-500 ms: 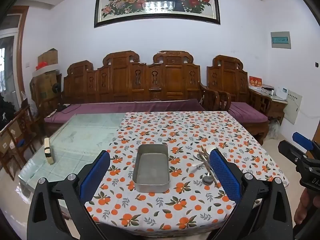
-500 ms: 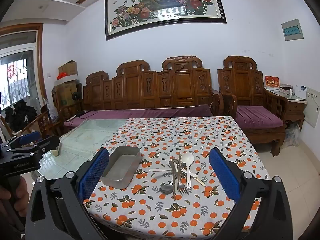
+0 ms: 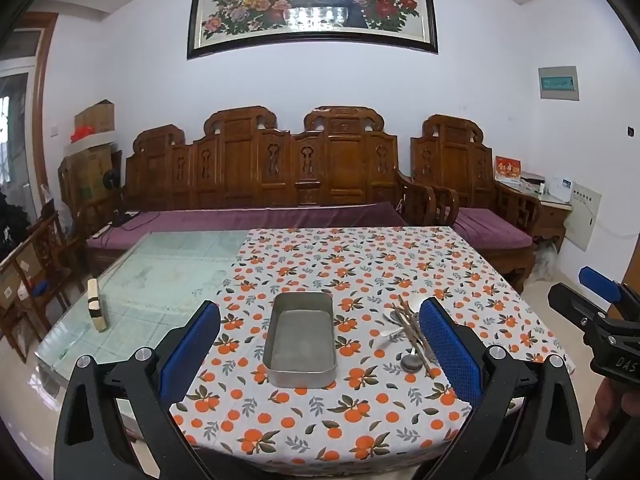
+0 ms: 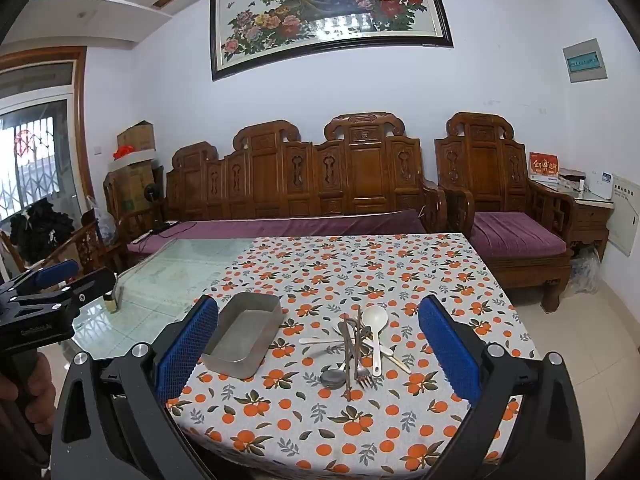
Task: Organize utensils
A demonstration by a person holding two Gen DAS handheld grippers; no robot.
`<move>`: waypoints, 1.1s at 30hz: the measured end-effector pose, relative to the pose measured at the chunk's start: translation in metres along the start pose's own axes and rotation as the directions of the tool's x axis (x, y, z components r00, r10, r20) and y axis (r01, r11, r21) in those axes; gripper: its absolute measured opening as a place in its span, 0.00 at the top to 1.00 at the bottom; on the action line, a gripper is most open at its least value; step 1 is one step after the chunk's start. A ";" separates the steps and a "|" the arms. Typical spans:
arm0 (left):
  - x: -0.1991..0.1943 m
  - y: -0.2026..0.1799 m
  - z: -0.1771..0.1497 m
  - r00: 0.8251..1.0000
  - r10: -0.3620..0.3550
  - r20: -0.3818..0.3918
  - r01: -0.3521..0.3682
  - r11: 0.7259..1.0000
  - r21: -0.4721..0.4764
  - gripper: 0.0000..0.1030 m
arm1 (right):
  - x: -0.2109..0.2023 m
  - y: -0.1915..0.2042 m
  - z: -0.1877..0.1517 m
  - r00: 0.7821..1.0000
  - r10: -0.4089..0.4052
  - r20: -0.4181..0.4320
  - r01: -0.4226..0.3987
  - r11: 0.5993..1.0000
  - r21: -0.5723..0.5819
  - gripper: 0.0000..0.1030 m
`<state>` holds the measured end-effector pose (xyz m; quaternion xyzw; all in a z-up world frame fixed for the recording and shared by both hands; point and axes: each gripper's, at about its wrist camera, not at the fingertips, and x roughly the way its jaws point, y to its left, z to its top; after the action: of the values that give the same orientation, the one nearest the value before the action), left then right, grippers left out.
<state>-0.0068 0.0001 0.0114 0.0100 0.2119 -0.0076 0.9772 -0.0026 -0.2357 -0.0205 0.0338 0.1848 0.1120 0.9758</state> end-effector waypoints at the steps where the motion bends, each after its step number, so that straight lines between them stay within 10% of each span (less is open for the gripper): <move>1: 0.000 0.000 0.000 1.000 -0.001 0.000 0.001 1.000 0.000 0.06 | 0.000 0.000 0.000 1.000 0.001 0.000 -0.001 1.000 0.000 0.02; 33: -0.005 -0.004 0.003 1.000 -0.009 0.010 0.009 1.000 0.007 0.06 | -0.002 0.001 0.005 1.000 0.001 0.002 -0.001 1.000 -0.002 0.02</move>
<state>-0.0101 -0.0043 0.0161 0.0125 0.2070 -0.0128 0.9782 -0.0027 -0.2351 -0.0154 0.0328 0.1838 0.1125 0.9760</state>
